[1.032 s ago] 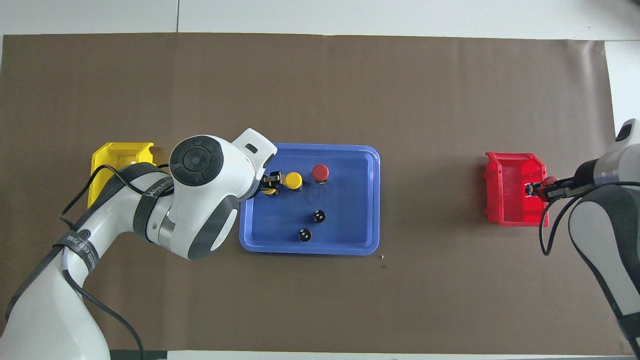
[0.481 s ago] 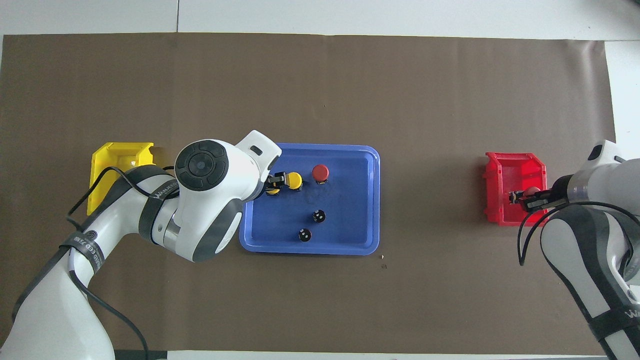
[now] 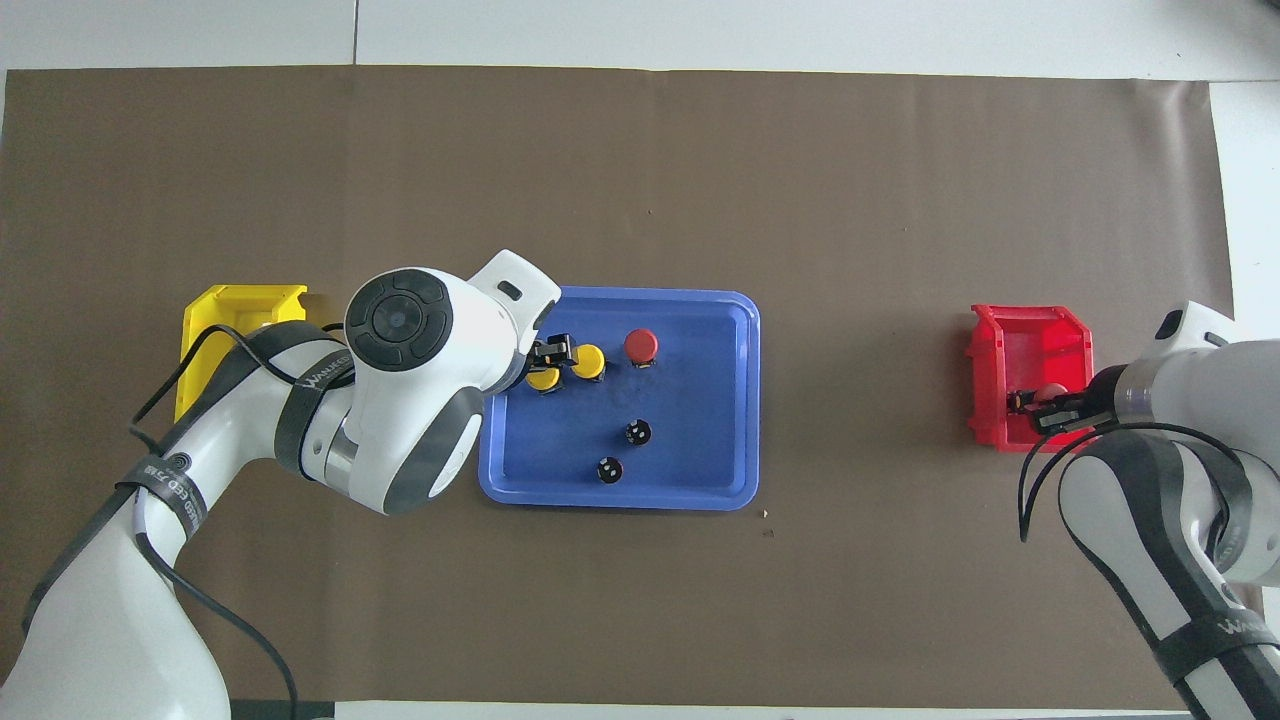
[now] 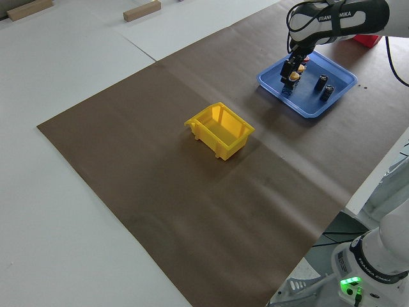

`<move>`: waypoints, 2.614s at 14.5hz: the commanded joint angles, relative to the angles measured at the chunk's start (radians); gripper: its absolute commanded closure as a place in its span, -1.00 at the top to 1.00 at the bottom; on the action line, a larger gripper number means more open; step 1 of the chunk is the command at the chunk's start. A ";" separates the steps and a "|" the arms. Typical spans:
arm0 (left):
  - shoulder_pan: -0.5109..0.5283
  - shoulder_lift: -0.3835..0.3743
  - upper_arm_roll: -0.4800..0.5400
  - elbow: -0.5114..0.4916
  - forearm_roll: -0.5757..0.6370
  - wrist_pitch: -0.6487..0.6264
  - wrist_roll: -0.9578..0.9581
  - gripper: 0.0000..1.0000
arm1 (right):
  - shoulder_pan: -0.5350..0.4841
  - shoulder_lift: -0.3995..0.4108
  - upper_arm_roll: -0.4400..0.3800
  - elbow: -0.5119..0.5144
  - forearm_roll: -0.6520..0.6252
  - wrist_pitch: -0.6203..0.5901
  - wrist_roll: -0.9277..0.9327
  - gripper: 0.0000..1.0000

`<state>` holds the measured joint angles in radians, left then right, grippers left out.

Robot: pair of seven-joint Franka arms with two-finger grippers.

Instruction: Sort red and yellow buttons by color

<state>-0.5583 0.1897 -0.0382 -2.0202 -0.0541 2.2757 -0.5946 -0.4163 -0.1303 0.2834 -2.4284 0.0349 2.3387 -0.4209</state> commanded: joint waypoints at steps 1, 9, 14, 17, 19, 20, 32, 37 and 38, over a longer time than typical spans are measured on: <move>-0.022 0.011 0.009 0.012 -0.009 -0.022 -0.011 0.68 | -0.001 -0.012 0.002 -0.009 0.028 0.013 -0.010 0.81; -0.032 0.007 0.008 0.023 -0.009 -0.074 -0.128 -0.97 | 0.121 0.122 0.014 0.474 0.025 -0.406 0.205 0.99; 0.108 -0.007 0.020 0.329 -0.001 -0.520 0.049 -0.97 | 0.325 0.188 0.014 0.610 0.011 -0.415 0.498 0.99; 0.303 -0.045 0.020 0.377 0.059 -0.636 0.403 -0.97 | 0.463 0.332 0.013 0.792 -0.009 -0.418 0.704 0.99; 0.423 -0.056 0.020 0.338 0.059 -0.616 0.603 -0.97 | 0.609 0.491 0.014 0.956 -0.143 -0.447 0.908 0.99; 0.478 -0.081 0.018 0.284 0.059 -0.566 0.671 -0.97 | 0.681 0.580 0.013 1.033 -0.205 -0.472 0.994 0.99; 0.580 -0.196 0.020 -0.187 0.060 -0.133 0.789 -0.97 | 0.771 0.663 0.022 0.888 -0.303 -0.280 1.168 0.80; 0.580 -0.185 0.020 -0.187 0.062 -0.107 0.785 0.28 | 0.771 0.649 0.022 0.858 -0.297 -0.274 1.168 0.71; 0.580 -0.184 0.020 -0.172 0.072 -0.117 0.786 0.38 | 0.771 0.649 0.022 0.856 -0.297 -0.274 1.168 0.67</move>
<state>0.0081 0.0305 -0.0088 -2.1823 -0.0107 2.1463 0.1827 0.3688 0.5515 0.2949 -1.5222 -0.2698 2.0404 0.7255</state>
